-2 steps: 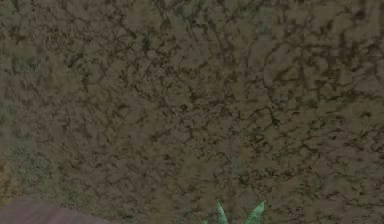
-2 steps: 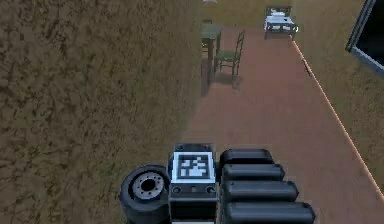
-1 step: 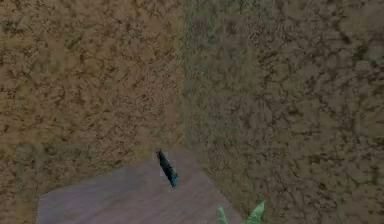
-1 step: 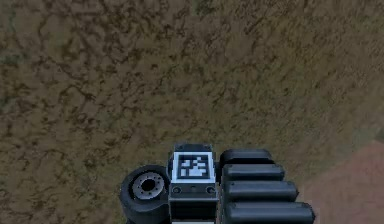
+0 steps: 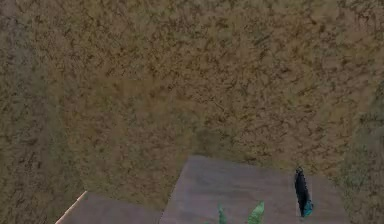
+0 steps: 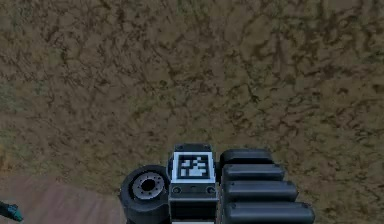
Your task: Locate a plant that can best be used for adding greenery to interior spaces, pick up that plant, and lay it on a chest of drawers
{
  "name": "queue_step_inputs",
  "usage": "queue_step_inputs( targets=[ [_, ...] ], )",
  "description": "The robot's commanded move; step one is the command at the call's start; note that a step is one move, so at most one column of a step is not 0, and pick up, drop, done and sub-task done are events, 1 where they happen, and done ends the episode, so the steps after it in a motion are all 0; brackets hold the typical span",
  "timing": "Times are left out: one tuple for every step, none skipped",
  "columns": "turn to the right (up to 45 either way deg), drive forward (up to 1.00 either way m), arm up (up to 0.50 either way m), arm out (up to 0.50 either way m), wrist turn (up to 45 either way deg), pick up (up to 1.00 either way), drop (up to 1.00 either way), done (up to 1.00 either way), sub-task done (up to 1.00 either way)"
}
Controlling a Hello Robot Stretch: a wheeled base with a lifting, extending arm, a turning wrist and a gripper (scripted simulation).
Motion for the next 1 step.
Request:
queue_step_inputs(
  targets=[
    [-45.0, 0.0, 0.0, 0.0, 0.0, 0.0, 0.0, 0.0, 0.0]
  ],
)
